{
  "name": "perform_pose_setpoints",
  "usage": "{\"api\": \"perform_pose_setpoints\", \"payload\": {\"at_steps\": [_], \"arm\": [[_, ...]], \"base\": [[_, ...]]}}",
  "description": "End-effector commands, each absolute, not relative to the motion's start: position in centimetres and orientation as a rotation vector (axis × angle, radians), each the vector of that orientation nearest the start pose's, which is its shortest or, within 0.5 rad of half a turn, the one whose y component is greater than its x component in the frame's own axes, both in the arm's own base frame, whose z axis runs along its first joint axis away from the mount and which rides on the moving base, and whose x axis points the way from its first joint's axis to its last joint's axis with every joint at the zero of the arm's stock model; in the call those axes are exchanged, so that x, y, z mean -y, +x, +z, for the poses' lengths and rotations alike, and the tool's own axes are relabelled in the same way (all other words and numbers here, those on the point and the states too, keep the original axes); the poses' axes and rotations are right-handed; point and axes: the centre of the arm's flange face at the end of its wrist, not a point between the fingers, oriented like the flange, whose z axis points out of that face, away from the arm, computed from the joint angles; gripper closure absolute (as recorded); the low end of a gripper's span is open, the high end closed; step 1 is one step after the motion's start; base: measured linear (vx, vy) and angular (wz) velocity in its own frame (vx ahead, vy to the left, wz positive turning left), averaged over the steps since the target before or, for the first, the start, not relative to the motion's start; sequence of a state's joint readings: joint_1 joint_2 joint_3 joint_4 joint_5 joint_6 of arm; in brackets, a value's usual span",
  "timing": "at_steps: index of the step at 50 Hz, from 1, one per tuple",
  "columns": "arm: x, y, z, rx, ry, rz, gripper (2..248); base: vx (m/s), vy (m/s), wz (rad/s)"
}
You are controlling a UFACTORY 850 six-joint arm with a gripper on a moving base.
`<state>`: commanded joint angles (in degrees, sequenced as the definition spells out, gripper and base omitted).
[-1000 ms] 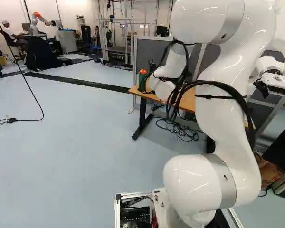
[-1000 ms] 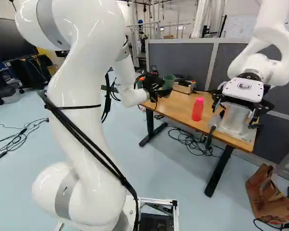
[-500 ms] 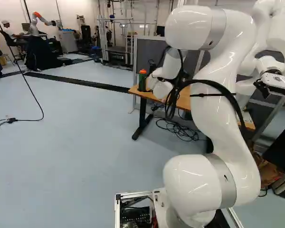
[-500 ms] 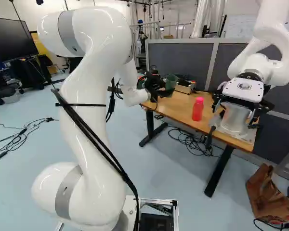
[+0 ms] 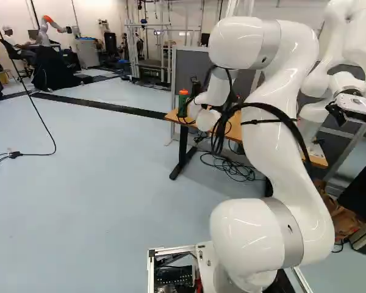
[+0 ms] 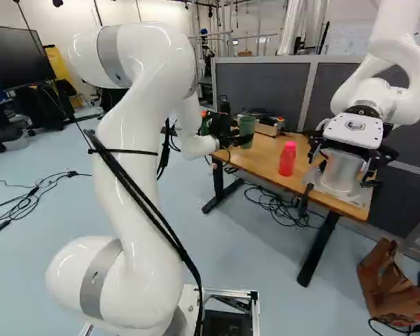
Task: Place the green cup on the table
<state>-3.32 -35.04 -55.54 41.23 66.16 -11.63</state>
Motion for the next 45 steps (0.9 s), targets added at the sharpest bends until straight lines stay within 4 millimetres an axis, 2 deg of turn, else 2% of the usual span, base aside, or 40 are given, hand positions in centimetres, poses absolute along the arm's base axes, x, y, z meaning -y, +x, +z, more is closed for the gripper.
{"api": "perform_pose_setpoints", "payload": {"at_steps": [38, 39, 43, 44, 45], "arm": [[8.8, 58.2, 28.1, -0.983, -2.681, -2.197, 132], [8.8, 58.2, 28.0, -0.983, -2.681, -2.197, 125], [8.8, 58.2, 28.0, -0.983, -2.683, -2.196, 125], [8.8, 58.2, 27.9, -0.983, -2.683, -2.195, 93], [8.8, 58.2, 27.9, -0.983, -2.683, -2.195, 93]], "base": [[0.0, 0.0, 0.0], [0.0, 0.0, 0.0], [0.0, 0.0, 0.0], [0.0, 0.0, 0.0], [0.0, 0.0, 0.0]]}}
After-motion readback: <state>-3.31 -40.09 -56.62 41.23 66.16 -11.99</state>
